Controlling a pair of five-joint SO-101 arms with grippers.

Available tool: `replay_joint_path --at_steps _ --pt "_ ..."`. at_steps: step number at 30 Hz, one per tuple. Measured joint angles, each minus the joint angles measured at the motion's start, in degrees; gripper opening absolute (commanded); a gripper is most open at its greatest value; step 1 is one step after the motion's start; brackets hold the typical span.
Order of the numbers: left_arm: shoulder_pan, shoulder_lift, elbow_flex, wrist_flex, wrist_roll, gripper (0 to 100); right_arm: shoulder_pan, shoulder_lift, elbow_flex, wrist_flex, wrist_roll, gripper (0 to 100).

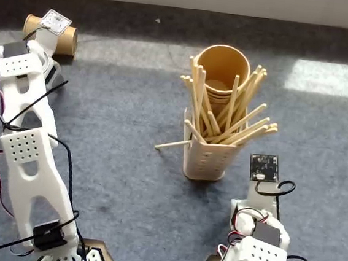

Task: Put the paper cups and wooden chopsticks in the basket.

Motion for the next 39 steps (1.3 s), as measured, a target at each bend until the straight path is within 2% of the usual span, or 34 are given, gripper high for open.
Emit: replay_joint_path --at_steps 4,7,9,11,15,18,19,22,24,26,28,34,36,39 --pt "-1.93 -2.99 -10.02 10.73 1.67 25 0.00 0.00 0.00 0.00 0.00 20.2" --pt "-2.11 -3.69 -20.04 8.53 8.79 25 0.00 0.00 0.00 0.00 0.00 20.2" --pt "-1.05 -2.73 -23.91 1.23 13.98 24 0.00 0.00 0.00 0.00 0.00 20.2" --pt "0.62 0.79 -24.88 -9.67 16.62 21 0.00 0.00 0.00 0.00 0.00 20.2" --pt "3.87 12.66 -22.68 -34.99 17.58 10 0.00 0.00 0.00 0.00 0.00 20.2" --pt "6.42 21.27 -18.73 -51.16 17.41 9 0.00 0.00 0.00 0.00 0.00 20.2" --pt "7.21 23.74 -17.85 -54.86 16.70 9 0.00 0.00 0.00 0.00 0.00 20.2" --pt "7.91 27.34 -18.11 -55.91 10.46 9 0.00 0.09 0.09 0.00 0.00 20.2" --pt "8.00 27.43 -19.78 -50.90 7.38 9 -0.26 0.00 0.09 0.00 0.00 20.2" --pt "6.86 26.46 -24.26 -41.32 7.12 9 -1.58 -0.09 0.09 0.00 0.00 20.2" --pt "5.27 23.74 -28.84 -28.31 7.12 9 -2.46 -0.09 0.09 0.00 0.00 20.2" --pt "3.87 5.01 -28.48 16.79 7.21 9 -2.81 -0.09 0.09 0.00 0.00 20.2" --pt "2.20 -1.58 -26.81 23.65 7.21 9 -2.81 -0.09 0.09 0.00 0.00 20.2" --pt "-1.14 -11.34 -25.76 24.88 7.21 9 -2.81 -0.09 0.09 0.00 0.00 20.2"
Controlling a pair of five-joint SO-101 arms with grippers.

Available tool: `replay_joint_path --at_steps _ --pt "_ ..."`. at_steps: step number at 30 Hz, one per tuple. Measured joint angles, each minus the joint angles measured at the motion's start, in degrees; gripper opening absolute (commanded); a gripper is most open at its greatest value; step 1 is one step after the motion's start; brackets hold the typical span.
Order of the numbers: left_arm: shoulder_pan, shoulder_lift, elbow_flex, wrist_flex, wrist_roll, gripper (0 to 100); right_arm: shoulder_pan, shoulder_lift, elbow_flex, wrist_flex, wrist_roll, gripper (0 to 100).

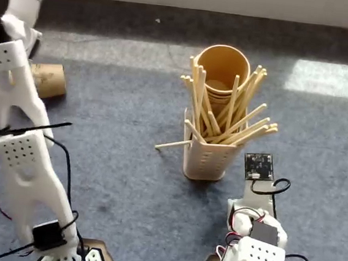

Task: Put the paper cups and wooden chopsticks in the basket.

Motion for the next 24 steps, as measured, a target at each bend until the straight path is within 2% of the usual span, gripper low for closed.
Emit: replay_joint_path --at_steps 4,7,10,13,15,20,22,24 --pt "-5.54 -10.20 1.23 0.44 0.00 9 0.00 0.00 0.00 0.00 0.00 20.2" --pt "-10.37 -13.10 5.54 0.44 0.00 19 0.00 0.00 0.00 0.00 0.00 20.2" --pt "-14.59 -13.27 14.95 0.44 1.76 32 0.00 0.00 0.00 0.00 0.00 20.2" --pt "-17.14 -15.82 30.42 0.44 1.49 33 -0.09 0.00 0.00 0.00 0.00 20.2" --pt "-17.49 -19.60 42.81 0.35 -2.73 30 -0.09 0.00 0.00 0.00 0.00 20.2" --pt "-17.23 -34.20 69.36 0.18 -21.63 24 -0.09 0.00 0.00 0.00 0.00 20.2" --pt "-17.49 -41.32 76.22 -2.64 -27.52 26 -0.09 0.00 0.00 0.00 0.00 20.2" --pt "-18.90 -48.00 82.29 -8.18 -29.54 28 -0.09 0.00 0.00 0.00 0.00 20.2"
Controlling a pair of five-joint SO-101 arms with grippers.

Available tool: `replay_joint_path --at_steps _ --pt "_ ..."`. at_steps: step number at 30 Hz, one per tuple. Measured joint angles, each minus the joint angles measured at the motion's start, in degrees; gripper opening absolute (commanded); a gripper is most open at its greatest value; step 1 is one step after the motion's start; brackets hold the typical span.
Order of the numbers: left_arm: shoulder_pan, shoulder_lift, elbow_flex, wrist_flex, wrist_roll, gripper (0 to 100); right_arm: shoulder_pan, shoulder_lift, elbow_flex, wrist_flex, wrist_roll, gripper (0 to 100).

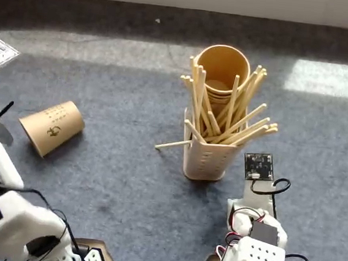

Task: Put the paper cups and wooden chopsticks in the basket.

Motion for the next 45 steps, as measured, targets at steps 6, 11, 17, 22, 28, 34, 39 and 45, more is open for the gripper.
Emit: replay_joint_path --at_steps 6,11,17,22,28,34,39,45 --pt "-1.32 -13.19 20.48 -19.60 4.48 36 0.00 0.00 0.00 0.00 0.00 20.2" --pt "0.97 -17.76 25.49 -20.92 21.89 37 0.00 0.00 0.00 0.00 0.00 20.2" --pt "5.63 -17.85 28.92 -22.07 41.76 37 0.00 0.00 0.00 0.00 0.00 20.2" --pt "11.78 -12.31 33.05 -25.85 47.82 37 0.00 0.00 0.00 0.00 0.00 20.2" --pt "12.84 -4.04 33.85 -32.88 50.46 30 0.00 0.00 0.00 0.00 0.00 20.2" --pt "15.12 0.88 33.93 -37.01 46.24 0 0.00 0.00 0.00 0.00 0.00 20.2" --pt "18.81 0.88 33.41 -37.98 34.99 1 0.00 0.00 0.00 0.00 0.00 20.2" --pt "19.69 0.97 21.89 -33.67 32.70 0 0.00 0.00 0.00 0.00 0.00 20.2"
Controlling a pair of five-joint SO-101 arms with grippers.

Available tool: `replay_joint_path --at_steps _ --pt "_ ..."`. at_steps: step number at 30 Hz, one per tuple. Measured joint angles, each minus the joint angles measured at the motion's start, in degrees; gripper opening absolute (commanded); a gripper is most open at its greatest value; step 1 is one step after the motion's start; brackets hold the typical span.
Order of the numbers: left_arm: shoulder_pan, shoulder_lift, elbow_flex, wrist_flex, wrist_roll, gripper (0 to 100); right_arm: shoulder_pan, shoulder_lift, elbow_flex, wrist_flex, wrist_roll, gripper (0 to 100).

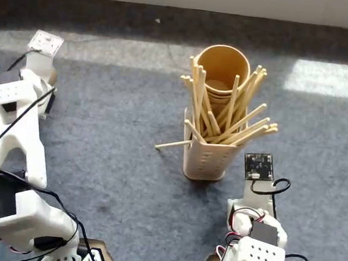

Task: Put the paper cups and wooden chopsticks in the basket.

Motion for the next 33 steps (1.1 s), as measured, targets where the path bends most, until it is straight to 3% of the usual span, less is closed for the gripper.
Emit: replay_joint_path --at_steps 5,10,15,26,33 --pt "6.59 0.00 -24.09 14.68 -0.18 0 0.00 0.00 0.00 0.00 0.00 20.2" --pt "22.07 0.88 -57.32 34.02 -0.09 1 -0.09 0.00 0.00 0.00 0.00 20.2" --pt "40.35 3.25 -81.58 34.64 1.32 1 -0.09 0.00 0.00 0.00 0.00 20.2" --pt "57.76 11.96 -85.36 37.71 1.76 1 -0.09 0.00 0.00 0.00 0.00 20.2" --pt "62.68 12.13 -85.45 40.53 -5.36 1 -0.09 0.00 0.00 0.00 0.00 20.2"
